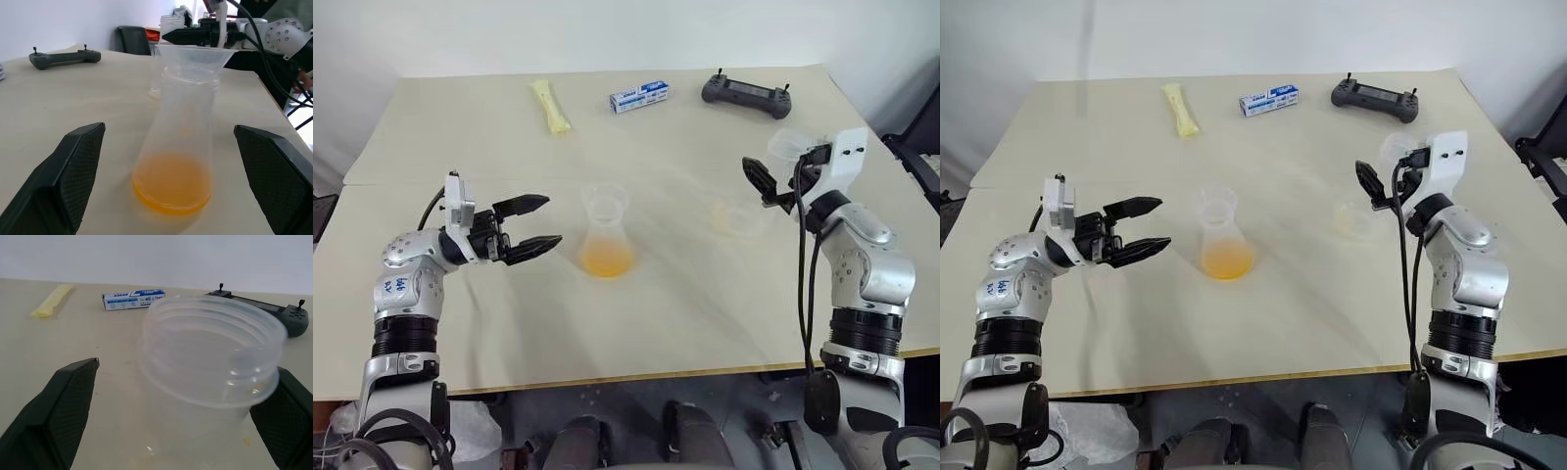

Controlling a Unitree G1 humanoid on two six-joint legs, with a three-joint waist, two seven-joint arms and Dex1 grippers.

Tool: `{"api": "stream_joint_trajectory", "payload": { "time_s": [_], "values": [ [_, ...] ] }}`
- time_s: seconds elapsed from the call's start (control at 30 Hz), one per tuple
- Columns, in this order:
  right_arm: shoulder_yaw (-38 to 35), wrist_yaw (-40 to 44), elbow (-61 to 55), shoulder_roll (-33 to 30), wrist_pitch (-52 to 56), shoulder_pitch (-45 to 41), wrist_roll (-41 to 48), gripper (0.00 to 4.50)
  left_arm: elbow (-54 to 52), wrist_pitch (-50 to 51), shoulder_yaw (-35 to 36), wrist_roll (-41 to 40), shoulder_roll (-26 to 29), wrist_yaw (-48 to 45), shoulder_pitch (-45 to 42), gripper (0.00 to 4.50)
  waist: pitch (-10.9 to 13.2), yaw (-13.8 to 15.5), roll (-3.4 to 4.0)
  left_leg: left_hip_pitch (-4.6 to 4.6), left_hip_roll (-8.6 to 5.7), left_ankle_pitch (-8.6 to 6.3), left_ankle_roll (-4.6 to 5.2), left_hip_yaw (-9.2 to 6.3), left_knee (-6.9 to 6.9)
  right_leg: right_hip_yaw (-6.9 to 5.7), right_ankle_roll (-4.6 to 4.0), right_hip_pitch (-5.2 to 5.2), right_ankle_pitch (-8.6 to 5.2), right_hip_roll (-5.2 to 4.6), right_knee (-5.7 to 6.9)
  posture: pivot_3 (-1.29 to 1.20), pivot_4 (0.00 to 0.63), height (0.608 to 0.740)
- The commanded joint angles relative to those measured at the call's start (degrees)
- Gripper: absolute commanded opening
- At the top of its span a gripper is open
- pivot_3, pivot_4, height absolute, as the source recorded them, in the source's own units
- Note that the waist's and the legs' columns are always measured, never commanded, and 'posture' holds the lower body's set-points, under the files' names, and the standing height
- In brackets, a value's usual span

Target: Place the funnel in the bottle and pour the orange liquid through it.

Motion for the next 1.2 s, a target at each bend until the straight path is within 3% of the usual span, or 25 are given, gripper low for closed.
{"api": "stream_joint_trajectory", "payload": {
  "time_s": [0.03, 0.2, 0.37, 0.57, 0.83, 1.0, 1.2],
  "values": [
    [-0.2, -0.5, -2.6, -2.1, -1.4, -0.1, 1.7, 4.45, -1.0, -0.1, 0.7, 0.3, 1.1, 1.6, -0.3, 4.5, 0.0, 0.0, 0.0, 0.0, 0.0, 0.0, 0.0, 0.0, 0.0, 0.0, 0.0, 0.0, 0.0, 0.0, 0.0, 0.0, 0.15, 0.74],
    [1.0, 0.4, -4.5, -5.0, -2.3, -1.2, 2.2, 4.45, -1.7, 2.5, -0.7, 2.4, 1.8, 5.4, 0.4, 4.5, 0.0, 0.0, 0.0, 0.0, 0.0, 0.0, 0.0, 0.01, 0.0, 0.0, 0.0, 0.0, 0.0, 0.0, 0.0, 0.0, 0.15, 0.74],
    [1.8, 1.6, -4.9, -7.4, -5.4, -2.6, 2.6, 4.45, -3.0, 0.0, -0.2, 1.4, 1.0, 3.4, 2.6, 4.5, 0.0, 0.0, 0.01, 0.0, 0.01, 0.0, 0.0, 0.02, -0.01, 0.0, 0.0, -0.01, 0.0, 0.0, -0.02, 0.0, 0.15, 0.74],
    [1.3, 11.8, -14.3, -11.7, 1.6, -1.6, 15.2, 4.45, -4.6, -0.7, 0.7, 0.5, 2.5, 1.1, 4.8, 4.5, 0.0, 0.1, 0.0, -0.02, 0.04, 0.0, 0.0, -0.01, 0.0, -0.03, 0.0, 0.0, 0.0, 0.0, -0.06, 0.0, 0.15, 0.74],
    [-0.4, 29.2, -30.6, -22.5, 7.4, 18.3, 29.2, 4.45, -5.6, -1.2, 1.9, -0.5, 6.4, -4.7, 8.9, 4.5, 0.0, 1.5, -0.02, -0.01, 0.03, -0.01, 0.02, 0.01, 0.02, -0.06, 0.0, 0.1, 0.0, -0.01, -0.17, 0.0, 0.15, 0.74],
    [1.2, 35.5, -28.8, -24.2, -3.4, 34.6, 21.2, 4.45, -6.9, -0.6, 1.9, -0.7, 7.3, -6.1, 11.2, 4.5, 0.0, 2.6, -0.08, 0.02, 0.02, -0.01, 0.02, 0.08, 0.15, -0.01, 0.01, 0.24, 0.0, -0.02, -0.27, 0.0, 0.15, 0.74],
    [0.8, 34.0, -22.2, -19.9, -13.0, 39.1, 17.3, 4.45, -9.4, 0.7, 2.9, -2.5, 7.6, -6.0, 13.6, 4.5, 0.0, 2.9, -0.11, 0.12, 0.04, -0.01, 0.03, 0.19, 0.17, 0.07, 0.01, 0.26, 0.01, 0.0, -0.29, 0.0, 0.15, 0.74]
  ]
}}
